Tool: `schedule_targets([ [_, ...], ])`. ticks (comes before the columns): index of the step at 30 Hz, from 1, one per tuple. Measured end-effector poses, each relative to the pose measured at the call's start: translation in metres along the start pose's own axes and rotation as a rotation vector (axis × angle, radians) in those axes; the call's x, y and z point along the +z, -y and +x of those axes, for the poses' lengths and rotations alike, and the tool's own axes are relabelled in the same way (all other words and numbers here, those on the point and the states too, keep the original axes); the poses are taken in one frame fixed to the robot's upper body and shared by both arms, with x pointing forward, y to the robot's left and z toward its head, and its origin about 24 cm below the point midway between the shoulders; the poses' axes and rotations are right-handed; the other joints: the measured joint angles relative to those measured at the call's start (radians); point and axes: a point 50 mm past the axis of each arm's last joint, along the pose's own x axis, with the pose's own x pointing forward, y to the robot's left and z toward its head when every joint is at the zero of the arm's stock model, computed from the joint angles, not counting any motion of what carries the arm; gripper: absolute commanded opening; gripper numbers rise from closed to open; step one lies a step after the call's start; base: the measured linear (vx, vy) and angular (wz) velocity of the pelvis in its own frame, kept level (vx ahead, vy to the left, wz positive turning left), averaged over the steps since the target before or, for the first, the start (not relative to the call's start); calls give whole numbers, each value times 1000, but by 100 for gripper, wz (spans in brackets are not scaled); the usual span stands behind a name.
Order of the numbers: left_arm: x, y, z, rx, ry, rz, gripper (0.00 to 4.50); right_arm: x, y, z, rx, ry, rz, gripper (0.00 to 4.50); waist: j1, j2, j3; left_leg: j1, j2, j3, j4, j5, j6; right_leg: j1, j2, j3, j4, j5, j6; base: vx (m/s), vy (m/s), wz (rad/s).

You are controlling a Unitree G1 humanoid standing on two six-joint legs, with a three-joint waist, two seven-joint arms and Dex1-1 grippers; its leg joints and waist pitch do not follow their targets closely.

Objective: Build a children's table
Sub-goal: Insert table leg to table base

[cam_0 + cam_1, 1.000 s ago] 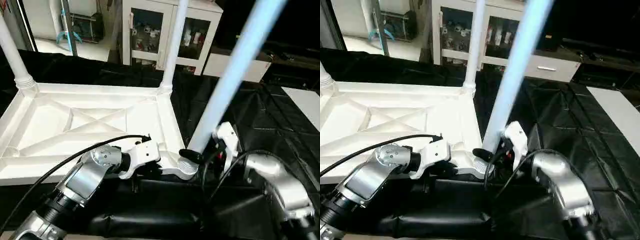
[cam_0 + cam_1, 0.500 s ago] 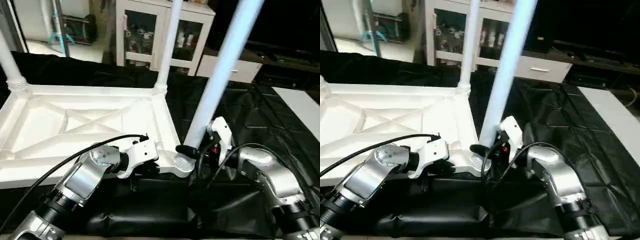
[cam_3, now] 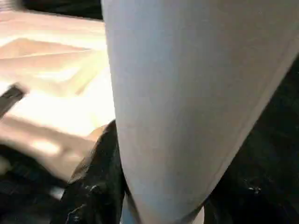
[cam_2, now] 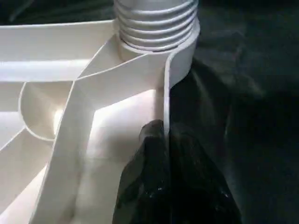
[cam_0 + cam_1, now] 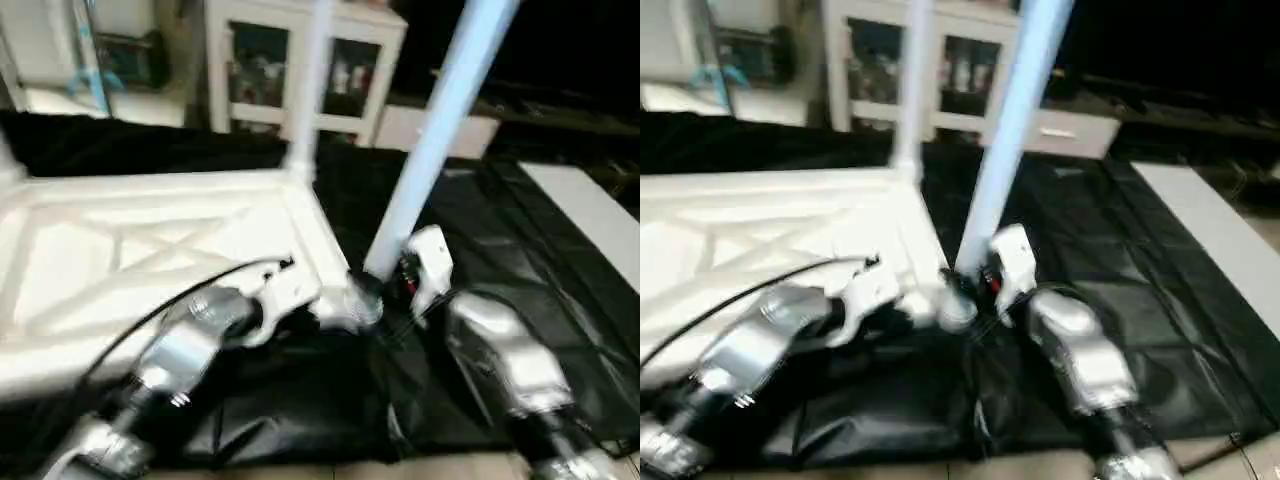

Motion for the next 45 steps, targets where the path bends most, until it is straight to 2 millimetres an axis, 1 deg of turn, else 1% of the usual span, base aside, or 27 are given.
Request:
schedule_targets([
  [2,7,-3,11,54,-8,-53,0,2,3,13,-107,0,23,185,-3,6,8,-1,1,-5,-6,0,0,7,0,-18,-2,-10,-16,-72,24,-9],
  [3,13,-4,19,88,-14,-85,0,5,6,21,-177,3,40,185,6,2,13,-2,1,2,-20,0,0,9,-1,-22,16,-21,-29,-114,-48,15],
  [4,20,-4,27,114,-21,-109,0,7,9,26,-247,4,62,185,12,-9,17,1,3,20,-31,0,0,7,-7,-21,51,-46,-53,-114,-48,15],
  [5,27,-2,35,140,-21,-118,0,10,13,29,-304,6,73,185,24,-30,16,6,3,51,-44,0,0,4,-11,-9,77,-60,-53,-23,-123,27],
  [6,36,-2,42,176,-13,-130,0,14,17,35,-367,10,96,185,32,-54,15,10,5,70,-33,-1,-2,-20,-17,13,81,-56,-33,14,-115,7],
  [7,41,0,46,188,-1,-143,0,19,19,37,-399,15,104,185,39,-49,16,4,8,51,-2,-32,-11,-28,-19,11,82,-50,-20,14,-115,7],
  [8,45,2,48,195,7,-152,0,21,21,39,-418,19,108,185,57,-33,12,3,6,5,14,-37,-3,-29,-16,-1,81,-44,-10,60,-9,-33],
  [9,50,4,51,191,15,-153,0,22,23,39,-441,28,120,185,61,-24,12,3,10,-11,11,-5,-34,-31,-13,-16,78,-34,-10,75,7,-16],
  [10,52,5,53,194,15,-154,0,23,24,39,-450,27,124,185,59,-30,10,3,11,-9,9,-4,-36,-32,-5,-11,70,-11,-19,75,7,-16],
  [11,52,4,52,200,14,-153,0,24,23,42,-456,25,127,185,58,-33,10,2,13,-7,9,-3,-36,-31,1,-5,63,17,-33,0,0,0],
  [12,52,3,52,206,13,-153,0,25,22,44,-463,22,126,185,56,-36,10,2,13,-4,10,-3,-36,-31,2,1,57,47,-37,0,0,0],
  [13,52,2,52,211,15,-148,0,26,21,45,-469,24,121,185,56,-35,11,3,13,-3,8,-4,-37,-31,3,2,54,51,-29,0,0,0],
  [15,53,1,52,221,19,-140,0,28,21,47,-472,30,114,185,56,-34,11,2,14,-3,-3,-4,-37,-35,3,0,49,50,-27,0,0,0],
  [18,54,-2,53,233,17,-133,0,29,21,50,-485,31,111,185,57,-34,11,-2,15,-4,-8,-4,-37,-39,3,-4,47,50,-27,0,0,0],
  [20,54,-3,53,234,18,-130,0,29,21,51,-492,34,110,185,57,-33,12,-3,16,-4,-9,-4,-37,-39,3,-7,43,50,-27,0,0,0],
  [23,55,-4,54,240,18,-126,0,30,22,53,-498,36,111,185,55,-31,12,-7,18,-7,-11,-4,-37,-38,3,-14,30,50,-27,0,0,0],
  [28,56,-5,55,242,20,-124,0,30,22,54,-489,46,101,185,51,-30,13,-12,17,-5,-9,-4,-37,-38,2,-13,24,50,-27,0,0,0],
  [29,56,-5,55,240,19,-123,0,29,22,54,-484,48,101,220,51,-30,13,-12,17,-5,-9,-4,-37,-38,2,-13,24,50,-27,0,0,0],
  [31,56,-6,55,238,22,-121,0,29,24,53,-472,51,98,255,51,-30,13,-12,17,-4,-9,-4,-37,-39,2,-13,24,50,-27,0,0,0],
  [32,58,-6,55,237,27,-115,0,24,24,52,-462,29,102,255,53,-30,14,-14,17,-4,-10,-4,-37,-39,2,-13,24,50,-28,0,0,0],
  [33,58,-7,55,230,31,-112,0,14,24,49,-445,19,112,257,56,-26,16,-17,18,-3,-10,-4,-37,-41,2,-13,24,51,-28,0,0,0],
  [35,59,-8,54,227,38,-107,0,17,25,48,-424,30,106,264,57,-22,18,-17,18,2,-10,-4,-37,-42,0,-11,25,59,-28,0,0,0],
  [36,59,-9,53,224,40,-104,0,17,26,47,-414,33,105,292,58,-22,18,-17,21,3,-10,-3,-37,-42,1,-12,25,59,-28,0,0,0],
  [39,59,-10,52,222,44,-96,0,13,27,43,-391,16,108,304,60,-22,18,-16,29,13,-10,-3,-37,-42,2,-13,27,63,-29,0,0,0],
  [41,60,-10,52,213,49,-93,0,12,28,38,-377,23,102,333,63,-21,19,-16,30,15,-9,-2,-38,-43,1,-12,32,66,-29,0,0,0],
  [44,62,-13,50,222,56,-82,0,6,29,31,-338,1,93,352,65,-19,19,-16,33,16,-10,-2,-39,-43,3,-12,33,70,-30,0,0,0],
  [45,62,-14,49,225,62,-75,0,2,28,25,-314,5,101,364,67,-17,19,-17,34,16,-12,0,-41,-44,3,-13,33,68,-29,52,-5,-2],
])
